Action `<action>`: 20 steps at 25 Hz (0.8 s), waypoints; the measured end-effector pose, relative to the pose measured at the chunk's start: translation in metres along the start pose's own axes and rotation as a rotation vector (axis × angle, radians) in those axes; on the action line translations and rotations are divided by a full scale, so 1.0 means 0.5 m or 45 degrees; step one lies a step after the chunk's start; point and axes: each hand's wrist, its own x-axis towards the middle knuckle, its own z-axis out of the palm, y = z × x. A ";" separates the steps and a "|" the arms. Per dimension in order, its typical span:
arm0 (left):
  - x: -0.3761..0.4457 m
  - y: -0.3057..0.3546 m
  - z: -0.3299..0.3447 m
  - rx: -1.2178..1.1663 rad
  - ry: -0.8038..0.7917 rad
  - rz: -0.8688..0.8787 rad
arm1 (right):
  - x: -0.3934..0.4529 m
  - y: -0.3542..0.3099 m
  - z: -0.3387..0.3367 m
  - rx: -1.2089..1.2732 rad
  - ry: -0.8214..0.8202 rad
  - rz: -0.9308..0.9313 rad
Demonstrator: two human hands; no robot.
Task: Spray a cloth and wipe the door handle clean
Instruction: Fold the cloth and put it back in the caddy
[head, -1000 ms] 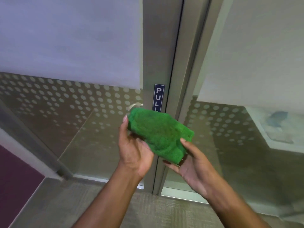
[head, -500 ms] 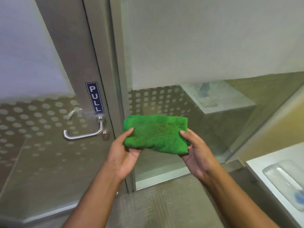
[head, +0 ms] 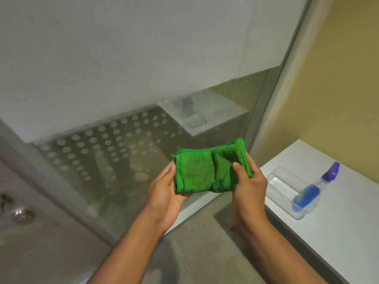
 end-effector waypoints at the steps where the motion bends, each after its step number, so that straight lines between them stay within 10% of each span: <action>1: 0.013 -0.028 0.045 0.043 -0.028 -0.015 | 0.013 -0.010 -0.025 -0.167 -0.028 -0.160; 11: 0.127 -0.283 0.352 0.132 -0.267 -0.328 | 0.142 0.010 -0.275 -1.568 -0.519 -0.715; 20: 0.317 -0.439 0.415 0.503 -0.012 -0.499 | 0.218 0.075 -0.431 -1.586 -0.554 -0.414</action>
